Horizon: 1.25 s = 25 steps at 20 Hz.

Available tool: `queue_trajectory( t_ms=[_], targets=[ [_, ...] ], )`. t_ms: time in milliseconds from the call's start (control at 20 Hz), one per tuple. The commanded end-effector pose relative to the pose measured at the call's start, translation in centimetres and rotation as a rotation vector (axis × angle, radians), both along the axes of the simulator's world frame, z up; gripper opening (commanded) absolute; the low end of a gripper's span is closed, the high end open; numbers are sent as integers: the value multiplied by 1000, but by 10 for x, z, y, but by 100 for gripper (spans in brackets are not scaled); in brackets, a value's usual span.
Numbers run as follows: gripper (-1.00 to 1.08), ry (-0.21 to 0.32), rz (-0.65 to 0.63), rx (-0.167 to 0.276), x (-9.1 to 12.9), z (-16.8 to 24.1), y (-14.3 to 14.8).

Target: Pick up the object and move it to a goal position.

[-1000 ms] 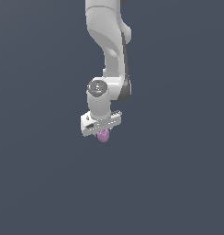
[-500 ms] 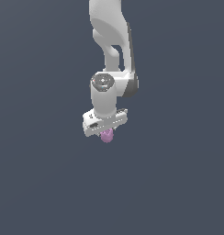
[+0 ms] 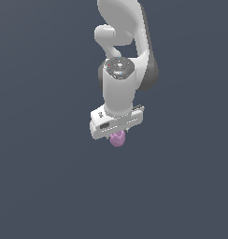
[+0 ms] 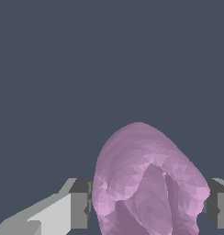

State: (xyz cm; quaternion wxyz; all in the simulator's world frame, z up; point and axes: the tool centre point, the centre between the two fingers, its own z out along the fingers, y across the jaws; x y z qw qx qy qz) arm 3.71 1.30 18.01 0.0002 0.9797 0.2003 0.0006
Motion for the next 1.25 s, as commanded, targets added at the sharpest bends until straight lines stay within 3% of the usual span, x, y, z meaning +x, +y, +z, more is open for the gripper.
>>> queue_trajectory(
  t_ms=[0, 550, 1200],
  targets=[
    [-100, 1, 0, 0, 11, 19, 10],
    [-100, 1, 0, 0, 45, 69, 38],
    [-100, 1, 0, 0, 55, 80, 44]
  ],
)
